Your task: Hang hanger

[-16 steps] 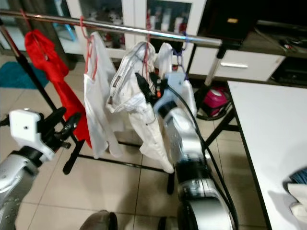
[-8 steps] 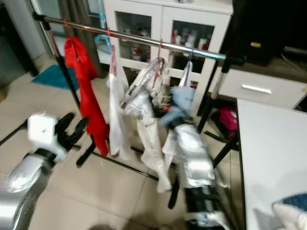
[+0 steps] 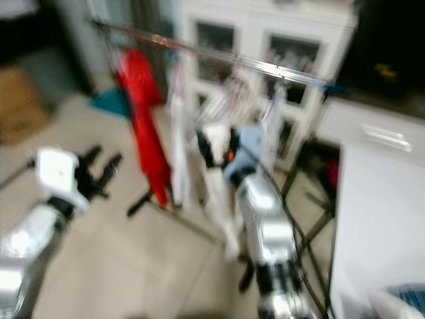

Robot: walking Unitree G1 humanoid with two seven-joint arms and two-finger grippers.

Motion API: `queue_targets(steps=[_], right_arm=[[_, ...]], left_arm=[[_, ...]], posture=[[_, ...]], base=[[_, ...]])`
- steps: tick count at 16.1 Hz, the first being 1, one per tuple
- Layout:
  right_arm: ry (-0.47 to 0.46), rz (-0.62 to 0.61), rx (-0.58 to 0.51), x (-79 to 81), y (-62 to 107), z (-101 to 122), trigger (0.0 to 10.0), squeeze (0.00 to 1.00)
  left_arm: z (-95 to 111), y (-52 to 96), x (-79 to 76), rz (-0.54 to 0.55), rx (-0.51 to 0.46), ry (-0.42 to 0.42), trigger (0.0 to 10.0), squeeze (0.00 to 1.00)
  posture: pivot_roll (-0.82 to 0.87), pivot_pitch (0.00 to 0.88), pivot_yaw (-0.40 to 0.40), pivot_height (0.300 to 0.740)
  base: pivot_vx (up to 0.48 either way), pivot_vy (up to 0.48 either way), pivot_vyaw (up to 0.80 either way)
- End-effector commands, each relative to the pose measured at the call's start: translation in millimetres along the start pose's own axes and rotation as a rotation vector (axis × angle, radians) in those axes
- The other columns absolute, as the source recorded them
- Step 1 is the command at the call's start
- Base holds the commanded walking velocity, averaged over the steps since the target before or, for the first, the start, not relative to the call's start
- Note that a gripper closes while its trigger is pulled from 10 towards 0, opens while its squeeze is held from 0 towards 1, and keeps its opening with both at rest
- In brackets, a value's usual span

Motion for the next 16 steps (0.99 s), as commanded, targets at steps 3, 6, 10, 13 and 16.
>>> queue_targets(steps=[3, 6, 10, 13, 16], right_arm=[[0.003, -0.001, 0.009, 0.2, 1.1, 1.6, 10.0, 0.40], [0.019, 0.028, 0.022, 4.5, 0.2, 2.8, 10.0, 0.00], [0.009, 0.062, 0.008, 11.1, -5.0, 11.7, 10.0, 0.00], [0.013, 0.086, -0.030, 16.0, -8.5, 26.1, 10.0, 0.00], [0.069, 0.070, -0.020, 14.1, -11.0, 40.7, 10.0, 0.00]], left_arm=[[0.2, -3.0, -2.8, -0.024, -0.003, 0.015, 10.0, 0.00], [-1.8, 1.2, -5.7, -0.030, -0.002, 0.028, 10.0, 0.00], [-2.5, 4.6, -7.2, -0.033, 0.001, 0.028, 10.0, 0.00], [-1.1, 6.4, -9.3, -0.059, -0.004, 0.027, 10.0, 0.00], [3.5, 13.2, -21.6, -0.212, -0.015, 0.019, 10.0, 0.00]], posture=[[0.11, 0.000, 0.025, 0.740], [0.11, 0.000, 0.007, 0.740], [0.12, 0.000, -0.003, 0.740], [0.13, 0.000, -0.007, 0.740], [0.13, 0.000, -0.004, 0.740]], base=[[0.291, 0.000, 0.00], [0.295, 0.000, 0.00], [0.296, 0.000, -0.20], [0.293, 0.000, -0.53], [0.000, 0.000, 0.00]])
Point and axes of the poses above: a point about 5 cm out from each wrist's last joint towards the gripper, its own y axis pointing back from the gripper into the wrist, its own z axis along the axis of the wrist's last joint, x = y × z, the point moved 2 cm from there along -y, pointing out of the wrist towards the gripper, and after that the axes turned 7 degrees about -y, right-handed, at the moved point
